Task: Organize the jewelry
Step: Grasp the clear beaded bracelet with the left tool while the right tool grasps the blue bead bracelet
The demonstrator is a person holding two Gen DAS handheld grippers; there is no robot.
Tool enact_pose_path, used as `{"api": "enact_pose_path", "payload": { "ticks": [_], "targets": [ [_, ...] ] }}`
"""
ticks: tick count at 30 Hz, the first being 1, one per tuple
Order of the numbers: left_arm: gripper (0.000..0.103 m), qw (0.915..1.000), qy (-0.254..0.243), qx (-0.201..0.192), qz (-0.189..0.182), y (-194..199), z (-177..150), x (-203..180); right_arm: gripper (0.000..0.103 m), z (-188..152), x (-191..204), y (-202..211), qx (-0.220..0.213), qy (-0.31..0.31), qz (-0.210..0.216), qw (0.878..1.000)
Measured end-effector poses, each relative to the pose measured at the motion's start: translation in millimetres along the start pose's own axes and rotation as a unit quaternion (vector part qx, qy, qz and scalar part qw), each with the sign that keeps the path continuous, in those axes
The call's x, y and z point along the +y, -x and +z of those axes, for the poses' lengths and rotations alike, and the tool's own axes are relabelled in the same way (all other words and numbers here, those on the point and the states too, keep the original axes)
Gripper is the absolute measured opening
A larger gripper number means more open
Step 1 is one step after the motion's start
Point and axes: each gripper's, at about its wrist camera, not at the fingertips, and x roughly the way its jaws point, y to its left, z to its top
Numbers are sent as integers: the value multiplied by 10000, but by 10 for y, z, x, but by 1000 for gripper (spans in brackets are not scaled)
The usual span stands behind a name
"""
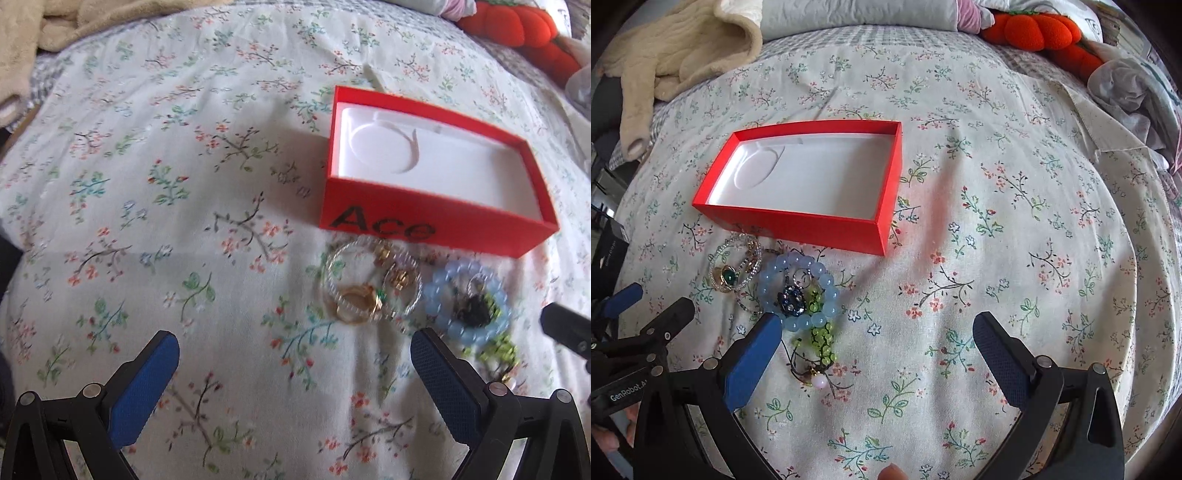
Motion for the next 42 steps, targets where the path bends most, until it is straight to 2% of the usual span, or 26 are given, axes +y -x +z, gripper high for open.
{"api": "enact_pose_path", "payload": {
  "ticks": [3,6,9,12,14,17,20,27,29,33,37,42],
  "targets": [
    [101,9992,247,44,-303,-67,155,93,103,116,-18,-59,49,-49,330,9994],
    [92,9960,530,195,-699,-173,248,180,103,181,-66,-114,10,-168,357,9992],
    [82,9925,644,355,-981,-305,300,189,101,214,-140,-196,182,-324,470,9982],
    [74,9904,671,463,-1117,-432,342,168,85,244,-220,-262,274,-522,722,9956],
    [55,9898,666,545,-1131,-505,346,150,67,259,-234,-317,320,-561,894,9939],
    [42,9909,618,605,-1029,-600,343,111,52,250,-224,-406,442,-654,1177,9899],
    [34,9921,549,584,-966,-621,362,97,40,254,-192,-487,554,-692,1341,9870],
    [19,9951,317,560,-746,-670,385,19,25,215,-57,-555,553,-522,1330,9882],
    [7,9956,273,548,-708,-672,378,1,14,195,-1,-575,586,-406,1252,9896],
    [1,9956,286,510,-729,-669,372,-18,12,166,91,-574,552,-199,1041,9928],
    [0,9945,362,471,-866,-582,318,14,12,161,39,-521,578,-344,1129,9913],
    [0,9937,347,312,-1015,-388,318,-6,12,161,-17,-300,369,-428,1305,9898]
  ]
}}
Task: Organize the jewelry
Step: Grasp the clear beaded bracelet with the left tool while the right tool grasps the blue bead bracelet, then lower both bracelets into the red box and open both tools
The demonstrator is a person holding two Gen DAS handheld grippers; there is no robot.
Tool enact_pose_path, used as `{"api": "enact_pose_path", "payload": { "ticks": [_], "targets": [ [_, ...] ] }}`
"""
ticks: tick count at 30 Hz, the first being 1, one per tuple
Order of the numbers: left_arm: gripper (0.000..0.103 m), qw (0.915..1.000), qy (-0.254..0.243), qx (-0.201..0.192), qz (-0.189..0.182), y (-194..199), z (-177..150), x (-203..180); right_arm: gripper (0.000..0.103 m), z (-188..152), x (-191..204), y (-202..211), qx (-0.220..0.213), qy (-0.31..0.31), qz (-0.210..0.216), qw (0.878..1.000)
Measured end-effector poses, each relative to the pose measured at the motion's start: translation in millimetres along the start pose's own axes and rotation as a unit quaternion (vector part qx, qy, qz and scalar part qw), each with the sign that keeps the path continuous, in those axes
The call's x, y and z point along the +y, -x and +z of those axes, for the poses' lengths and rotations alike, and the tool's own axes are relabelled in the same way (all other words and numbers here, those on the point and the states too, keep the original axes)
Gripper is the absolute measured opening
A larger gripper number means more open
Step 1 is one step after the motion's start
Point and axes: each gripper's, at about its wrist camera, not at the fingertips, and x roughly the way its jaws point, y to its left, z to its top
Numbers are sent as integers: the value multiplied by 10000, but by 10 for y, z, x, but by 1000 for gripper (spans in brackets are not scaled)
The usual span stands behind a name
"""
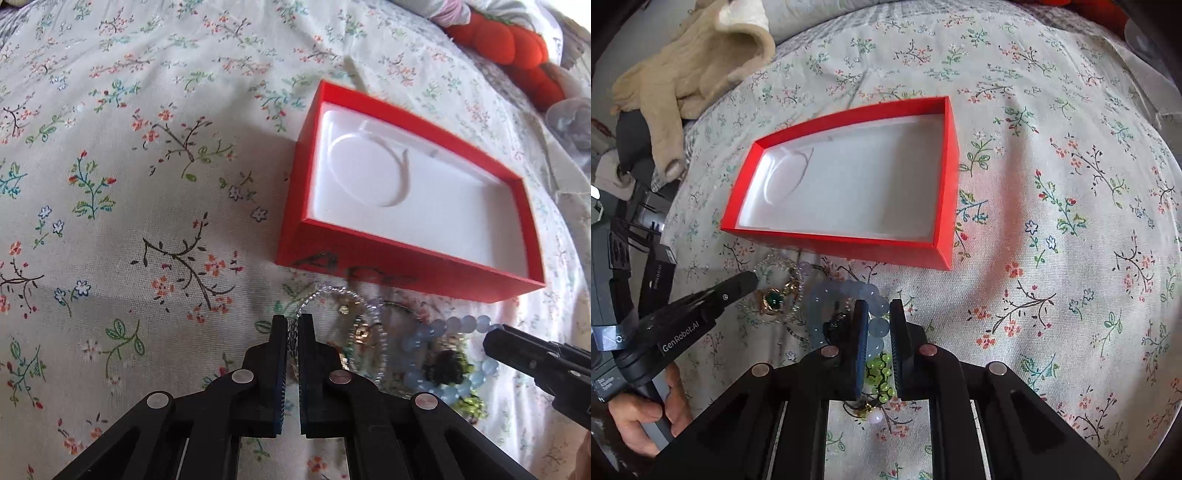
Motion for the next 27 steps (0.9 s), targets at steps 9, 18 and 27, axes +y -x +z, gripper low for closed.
{"api": "enact_pose_path", "payload": {
  "ticks": [9,18,27],
  "targets": [
    [0,9975,-65,-579,-405,505,49,-177,12,25,180,405,-512,-1,396,9979],
    [0,9892,-349,-1078,-927,789,192,-462,12,106,207,725,-1038,-105,672,9923],
    [0,9784,-110,-1182,-1694,482,474,-621,12,275,171,921,-1468,-323,732,9859]
  ]
}}
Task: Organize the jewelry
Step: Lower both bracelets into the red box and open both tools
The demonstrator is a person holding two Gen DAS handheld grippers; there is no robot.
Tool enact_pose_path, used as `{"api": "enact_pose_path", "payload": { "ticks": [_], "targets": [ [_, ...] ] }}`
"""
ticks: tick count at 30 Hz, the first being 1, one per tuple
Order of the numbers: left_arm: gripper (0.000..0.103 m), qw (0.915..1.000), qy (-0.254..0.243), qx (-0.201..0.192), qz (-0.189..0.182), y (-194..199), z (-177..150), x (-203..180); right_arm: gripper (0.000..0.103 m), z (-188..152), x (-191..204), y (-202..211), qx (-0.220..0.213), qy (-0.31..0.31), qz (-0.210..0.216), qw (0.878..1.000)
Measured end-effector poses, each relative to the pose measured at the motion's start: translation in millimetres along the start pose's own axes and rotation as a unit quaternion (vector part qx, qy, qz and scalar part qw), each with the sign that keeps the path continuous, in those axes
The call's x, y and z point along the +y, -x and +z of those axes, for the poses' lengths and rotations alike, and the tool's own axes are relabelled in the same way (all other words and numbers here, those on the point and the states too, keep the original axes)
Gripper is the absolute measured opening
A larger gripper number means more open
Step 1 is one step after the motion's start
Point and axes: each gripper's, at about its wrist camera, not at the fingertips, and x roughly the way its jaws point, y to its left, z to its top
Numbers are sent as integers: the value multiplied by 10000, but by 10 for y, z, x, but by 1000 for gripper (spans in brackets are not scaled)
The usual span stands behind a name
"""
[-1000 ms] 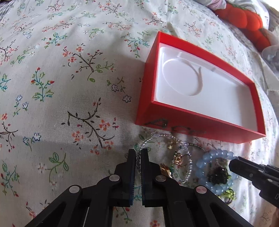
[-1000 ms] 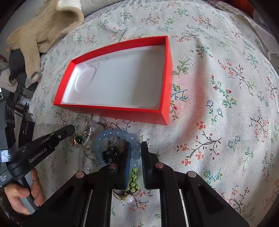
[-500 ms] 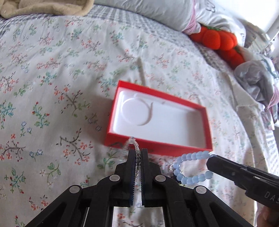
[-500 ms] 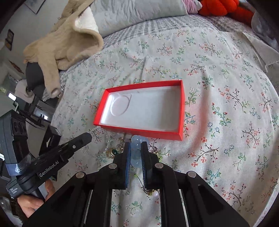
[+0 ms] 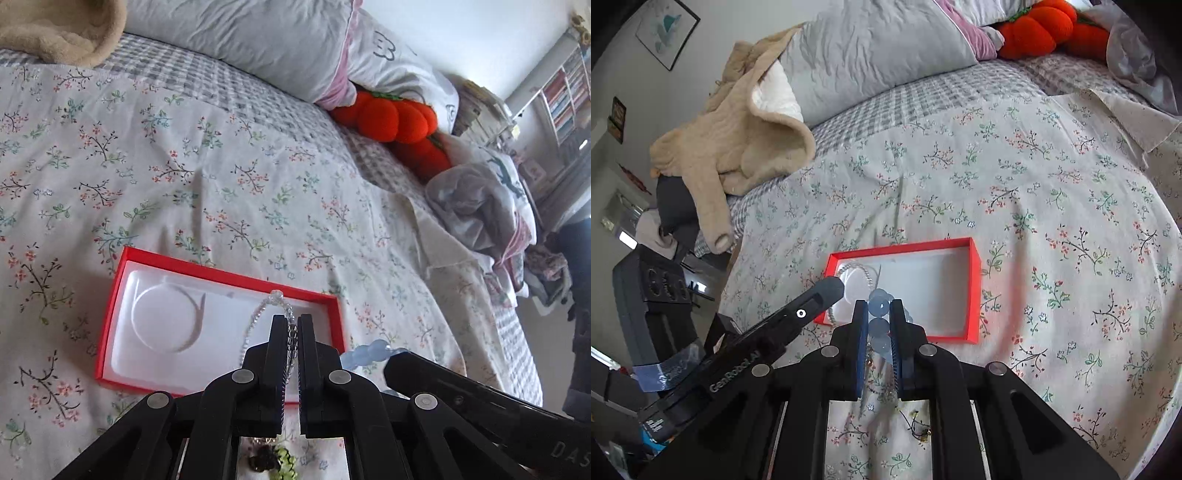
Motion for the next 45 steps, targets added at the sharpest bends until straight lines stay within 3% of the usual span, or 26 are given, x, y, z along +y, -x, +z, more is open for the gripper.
{"api": "enact_pose_path", "payload": {
  "ticks": [7,12,21,32,39,40,42,43,45],
  "targets": [
    [0,9959,91,28,896,-172,25,278,12,100,-7,-102,-178,70,-158,9997],
    [0,9918,31,40,1275,-175,19,410,12,91,89,-314,38,157,116,9998],
    [0,9844,-56,379,1715,-256,-56,523,12,43,-290,-665,520,-186,-534,9970],
    [0,9816,-112,657,1789,-275,-159,445,12,52,-530,-727,663,-287,-835,9939],
    [2,9826,-271,531,1758,-210,-152,415,13,77,-522,-689,500,-258,-715,9959],
    [4,9836,-282,542,1695,-188,-148,407,14,82,-508,-669,507,-237,-677,9961],
    [17,9860,-264,592,1537,-150,-136,389,20,82,-461,-609,496,-132,-598,9969],
    [27,9870,-253,582,1474,-116,-140,379,27,75,-428,-571,480,-66,-588,9971],
    [35,9879,-284,533,1427,-41,-166,340,35,48,-362,-480,441,92,-529,9976]
  ]
}}
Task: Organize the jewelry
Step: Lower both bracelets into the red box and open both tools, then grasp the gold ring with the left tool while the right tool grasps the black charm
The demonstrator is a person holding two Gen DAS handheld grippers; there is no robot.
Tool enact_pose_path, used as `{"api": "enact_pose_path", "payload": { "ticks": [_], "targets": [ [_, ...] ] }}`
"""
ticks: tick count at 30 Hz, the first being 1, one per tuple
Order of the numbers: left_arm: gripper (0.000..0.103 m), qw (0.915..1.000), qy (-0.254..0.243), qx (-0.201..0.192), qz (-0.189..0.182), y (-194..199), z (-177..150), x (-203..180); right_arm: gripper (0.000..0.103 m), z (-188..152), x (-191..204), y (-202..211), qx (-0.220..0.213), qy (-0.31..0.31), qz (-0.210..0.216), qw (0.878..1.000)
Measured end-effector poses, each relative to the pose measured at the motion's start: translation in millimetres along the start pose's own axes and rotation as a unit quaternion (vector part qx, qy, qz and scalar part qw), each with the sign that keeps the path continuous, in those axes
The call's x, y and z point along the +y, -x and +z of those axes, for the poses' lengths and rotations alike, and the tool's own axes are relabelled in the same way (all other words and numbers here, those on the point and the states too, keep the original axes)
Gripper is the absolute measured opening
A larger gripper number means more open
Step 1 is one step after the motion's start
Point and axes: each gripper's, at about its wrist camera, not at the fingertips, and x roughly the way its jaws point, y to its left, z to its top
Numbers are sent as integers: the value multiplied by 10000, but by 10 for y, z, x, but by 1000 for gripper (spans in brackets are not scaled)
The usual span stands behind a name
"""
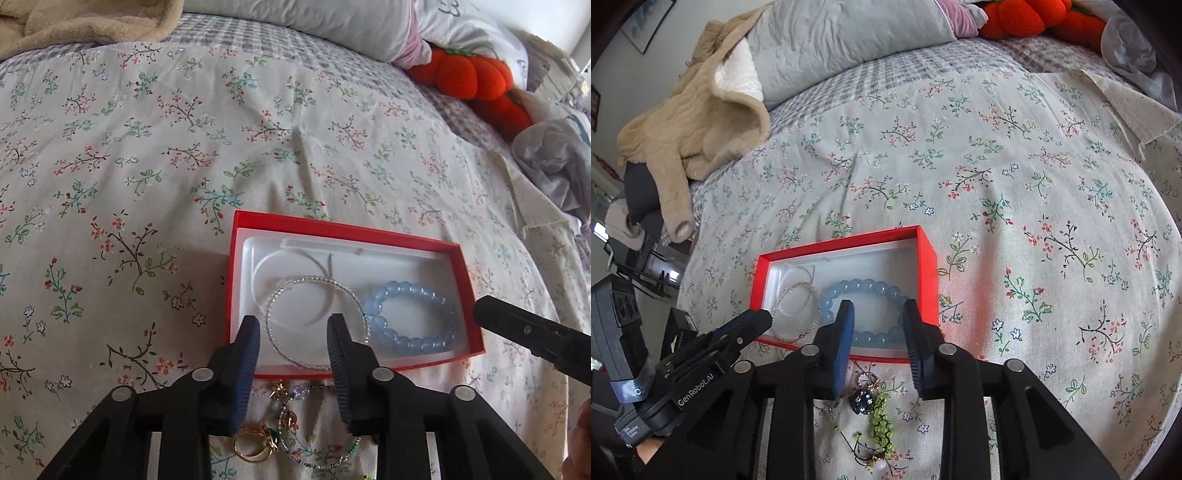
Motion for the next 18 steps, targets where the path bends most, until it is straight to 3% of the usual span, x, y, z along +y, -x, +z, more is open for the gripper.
{"api": "enact_pose_path", "payload": {
  "ticks": [7,11,18],
  "targets": [
    [65,9999,-107,-17,27,208,-194,-38,54,-204,61,229,-12,343,-104,9994],
    [83,9994,-177,47,303,231,-377,0,65,-360,96,234,97,547,-217,9982],
    [85,9953,-388,152,875,227,-660,226,67,-662,154,78,520,1058,-519,9917]
  ]
}}
